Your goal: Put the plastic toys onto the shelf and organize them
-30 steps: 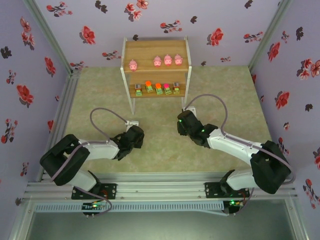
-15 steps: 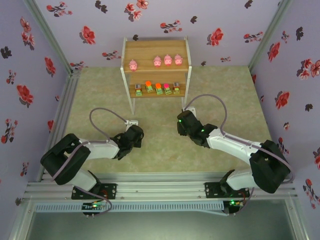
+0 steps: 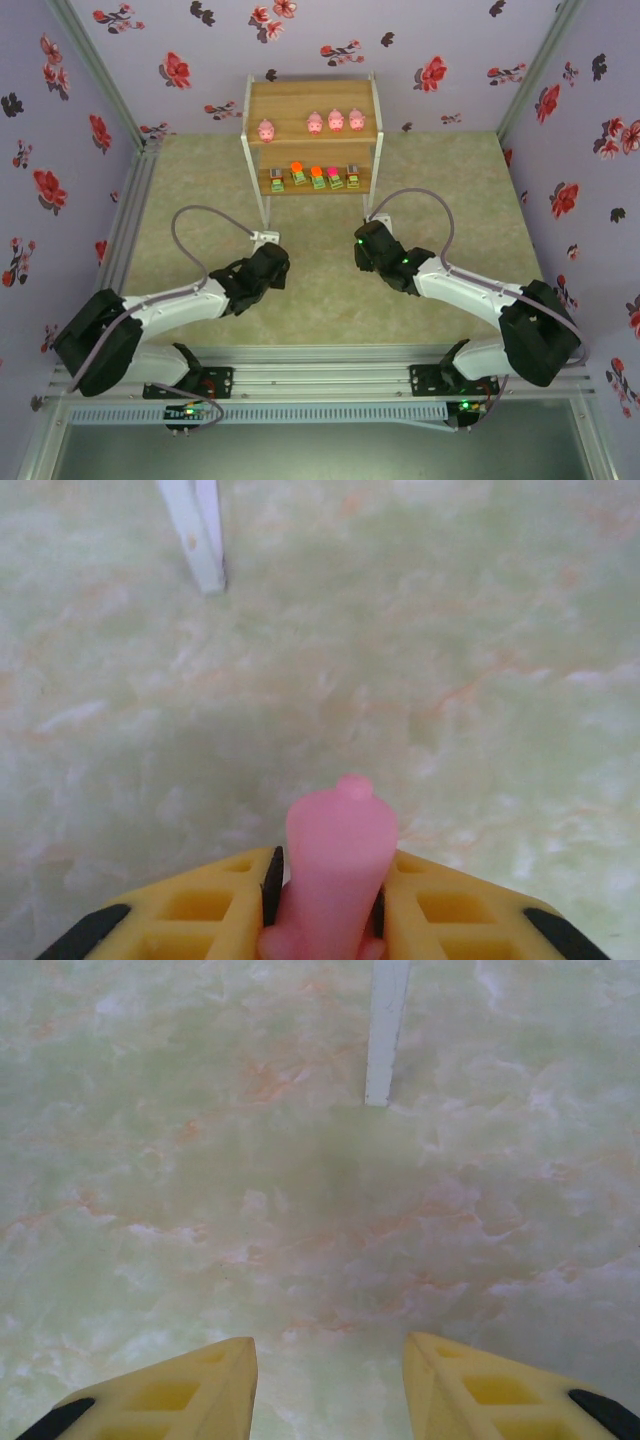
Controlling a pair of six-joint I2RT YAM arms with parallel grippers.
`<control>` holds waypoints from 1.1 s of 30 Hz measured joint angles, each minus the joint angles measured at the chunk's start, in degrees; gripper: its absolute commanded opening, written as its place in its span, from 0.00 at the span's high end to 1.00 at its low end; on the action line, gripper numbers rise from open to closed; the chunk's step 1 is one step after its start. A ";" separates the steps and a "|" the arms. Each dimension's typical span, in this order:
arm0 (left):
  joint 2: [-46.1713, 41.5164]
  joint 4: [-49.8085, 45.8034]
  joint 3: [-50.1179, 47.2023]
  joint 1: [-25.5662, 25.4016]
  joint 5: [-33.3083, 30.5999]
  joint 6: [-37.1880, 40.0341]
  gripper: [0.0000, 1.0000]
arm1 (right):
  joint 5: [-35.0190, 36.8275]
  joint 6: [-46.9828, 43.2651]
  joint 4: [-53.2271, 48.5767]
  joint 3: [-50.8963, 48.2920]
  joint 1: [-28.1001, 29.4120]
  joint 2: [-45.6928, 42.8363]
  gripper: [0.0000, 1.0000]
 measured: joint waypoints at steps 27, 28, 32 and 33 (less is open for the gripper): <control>6.12 -23.17 46.75 -5.99 -11.30 9.68 0.67 | -0.02 0.20 -0.04 0.00 -1.29 -0.02 0.79; 6.93 -23.26 48.09 -5.99 -11.52 10.34 0.67 | -0.02 0.22 -0.04 0.00 -1.42 -0.02 0.79; 10.27 -23.43 53.37 -5.97 -12.59 12.68 0.66 | -0.04 0.50 -0.04 0.00 -1.92 -0.02 0.80; 11.13 -23.50 54.73 -5.97 -12.83 13.09 0.67 | -0.39 0.59 -0.04 0.00 -2.16 -0.02 0.80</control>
